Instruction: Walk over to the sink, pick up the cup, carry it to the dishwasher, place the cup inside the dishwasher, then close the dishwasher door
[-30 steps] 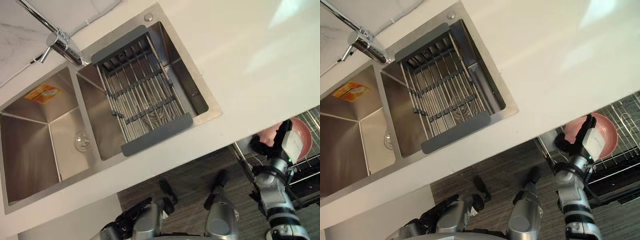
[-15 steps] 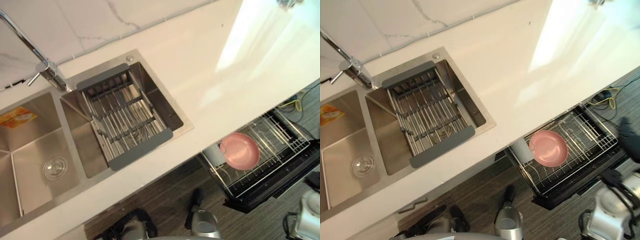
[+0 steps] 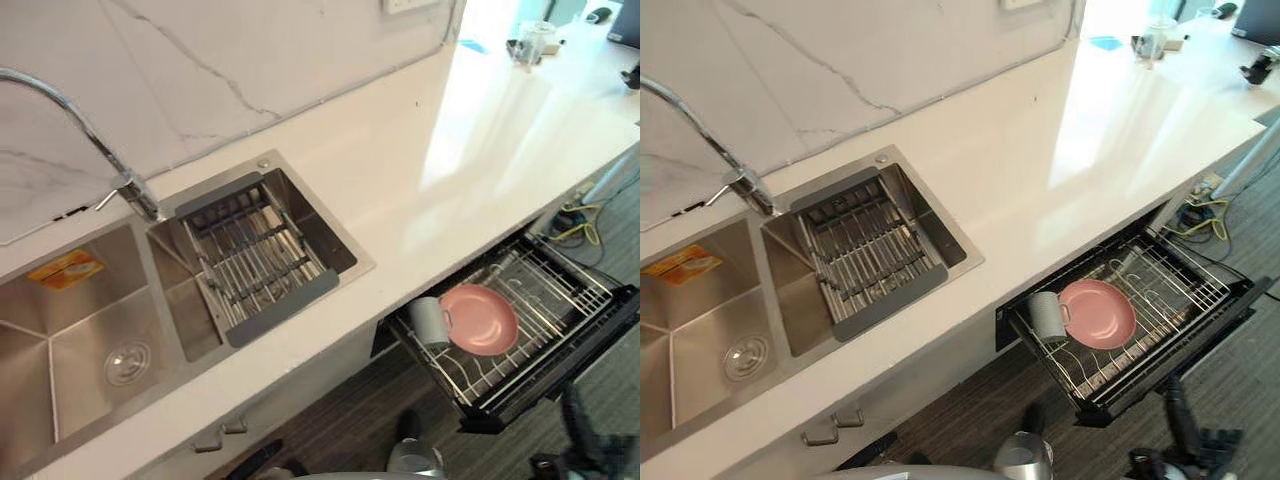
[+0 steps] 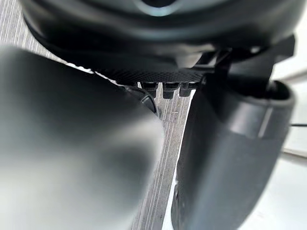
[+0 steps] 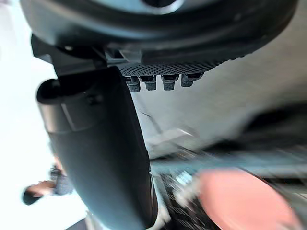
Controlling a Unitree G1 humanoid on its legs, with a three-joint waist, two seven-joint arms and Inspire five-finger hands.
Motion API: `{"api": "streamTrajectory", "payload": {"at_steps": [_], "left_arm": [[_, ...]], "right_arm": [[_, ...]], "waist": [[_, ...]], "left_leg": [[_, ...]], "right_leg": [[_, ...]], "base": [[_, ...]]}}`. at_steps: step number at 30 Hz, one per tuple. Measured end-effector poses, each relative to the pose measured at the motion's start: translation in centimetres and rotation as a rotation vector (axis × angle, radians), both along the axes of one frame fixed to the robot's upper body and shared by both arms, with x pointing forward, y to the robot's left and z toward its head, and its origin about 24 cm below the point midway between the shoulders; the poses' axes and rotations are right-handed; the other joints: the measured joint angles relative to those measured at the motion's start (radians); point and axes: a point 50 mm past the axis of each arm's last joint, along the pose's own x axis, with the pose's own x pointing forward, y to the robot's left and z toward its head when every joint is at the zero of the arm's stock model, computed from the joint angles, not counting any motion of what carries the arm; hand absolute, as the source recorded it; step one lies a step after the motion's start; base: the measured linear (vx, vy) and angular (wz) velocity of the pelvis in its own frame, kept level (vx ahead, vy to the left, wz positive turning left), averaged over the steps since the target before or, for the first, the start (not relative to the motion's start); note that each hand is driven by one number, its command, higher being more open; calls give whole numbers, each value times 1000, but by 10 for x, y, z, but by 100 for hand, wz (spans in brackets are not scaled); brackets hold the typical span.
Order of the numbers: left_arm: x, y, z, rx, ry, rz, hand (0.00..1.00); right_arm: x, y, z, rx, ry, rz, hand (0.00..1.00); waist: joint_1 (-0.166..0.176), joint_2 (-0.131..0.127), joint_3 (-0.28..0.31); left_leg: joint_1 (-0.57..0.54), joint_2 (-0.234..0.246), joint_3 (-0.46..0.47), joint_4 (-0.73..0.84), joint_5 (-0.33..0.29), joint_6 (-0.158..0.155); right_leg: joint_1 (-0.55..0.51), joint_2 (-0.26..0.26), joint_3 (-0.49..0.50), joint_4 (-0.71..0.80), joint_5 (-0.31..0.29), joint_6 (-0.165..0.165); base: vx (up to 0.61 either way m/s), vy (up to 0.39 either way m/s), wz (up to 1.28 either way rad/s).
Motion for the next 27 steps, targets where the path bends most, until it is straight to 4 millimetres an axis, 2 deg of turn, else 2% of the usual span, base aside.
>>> {"api": "streamTrajectory", "payload": {"at_steps": [2,4,6,10,13,19,23,27], "left_arm": [[-2,0,0,-2,0,3,100],[-5,1,-1,-3,3,4,100],[-6,2,-1,1,1,0,100],[-6,3,-1,7,0,-13,100],[-6,3,-1,3,-9,-21,100],[-5,2,-1,-8,-35,-29,100],[-4,4,0,-3,-45,-52,100],[-7,7,-1,0,-38,-44,100]], "right_arm": [[0,5,-6,35,-16,35,100],[-3,4,-10,52,-5,33,100],[-5,2,-15,65,15,49,100],[4,6,-17,85,23,81,100],[18,6,-15,100,-6,92,100],[62,9,-3,114,-98,182,100],[93,8,10,118,-175,241,100],[103,13,17,87,-258,379,100]], "waist": [[19,-1,-4],[23,-1,-13],[26,-2,-14],[43,-1,-16],[51,-1,-16],[78,2,-17],[102,15,-25],[89,17,-24]], "left_leg": [[-15,-2,-35,-15,19,2],[-21,-7,-61,-34,45,-2],[-18,-10,-86,-44,60,7],[-14,-15,-117,-51,72,11],[-15,-19,-142,-51,78,14],[-33,-21,-183,-52,94,13],[-47,-20,-202,-57,103,11],[-50,-17,-201,-54,106,9]], "right_leg": [[3,0,-31,0,-6,1],[6,0,-52,1,-8,2],[21,0,-78,1,-3,5],[43,0,-115,1,-2,6],[60,-3,-142,1,-6,11],[70,-4,-179,0,-12,15],[67,-2,-191,0,-12,14],[62,1,-186,0,-10,11]], "base": [[6,-18,39],[44,-13,40],[52,-5,37],[31,1,23],[-18,0,24],[-59,1,18],[-35,8,12],[-5,5,-4]]}}
